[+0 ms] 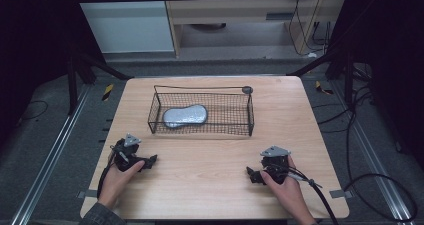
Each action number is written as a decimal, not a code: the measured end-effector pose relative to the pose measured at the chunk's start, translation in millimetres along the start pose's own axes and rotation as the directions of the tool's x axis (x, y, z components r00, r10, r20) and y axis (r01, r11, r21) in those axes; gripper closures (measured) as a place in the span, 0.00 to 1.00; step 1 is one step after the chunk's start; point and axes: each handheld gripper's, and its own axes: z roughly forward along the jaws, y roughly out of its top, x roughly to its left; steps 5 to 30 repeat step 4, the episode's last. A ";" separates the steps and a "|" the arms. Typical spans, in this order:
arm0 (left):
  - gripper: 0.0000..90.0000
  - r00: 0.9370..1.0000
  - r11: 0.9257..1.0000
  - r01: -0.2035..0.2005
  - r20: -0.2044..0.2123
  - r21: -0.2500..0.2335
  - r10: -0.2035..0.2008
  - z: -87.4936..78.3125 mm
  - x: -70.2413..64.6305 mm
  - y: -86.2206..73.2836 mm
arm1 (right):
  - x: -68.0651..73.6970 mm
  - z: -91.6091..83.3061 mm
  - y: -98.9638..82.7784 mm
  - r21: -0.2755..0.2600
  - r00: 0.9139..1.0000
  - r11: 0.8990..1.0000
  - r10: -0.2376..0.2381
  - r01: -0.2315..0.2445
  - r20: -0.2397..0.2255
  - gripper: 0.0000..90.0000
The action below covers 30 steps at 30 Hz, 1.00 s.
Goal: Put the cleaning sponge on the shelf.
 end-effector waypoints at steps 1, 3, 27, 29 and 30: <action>0.00 1.000 1.000 0.000 0.000 0.000 0.000 -0.1 0.4 -0.1 | 0.0 0.0 0.0 0.000 1.000 1.000 -0.001 0.001 0.000 0.00; 0.00 1.000 1.000 0.000 -0.001 0.000 0.000 -0.1 0.3 0.0 | 0.0 0.0 0.1 0.000 1.000 1.000 0.000 0.000 0.000 0.00; 0.00 1.000 1.000 -0.001 -0.001 0.001 0.001 -0.1 0.3 0.0 | 0.0 0.1 0.1 0.000 1.000 1.000 0.001 -0.001 0.000 0.00; 0.00 1.000 1.000 -0.001 -0.001 0.001 0.001 -0.1 0.3 0.0 | 0.0 0.1 0.1 0.000 1.000 1.000 0.001 -0.001 0.000 0.00; 0.00 1.000 1.000 -0.001 -0.001 0.001 0.001 -0.1 0.3 0.0 | 0.0 0.1 0.1 0.000 1.000 1.000 0.001 -0.001 0.000 0.00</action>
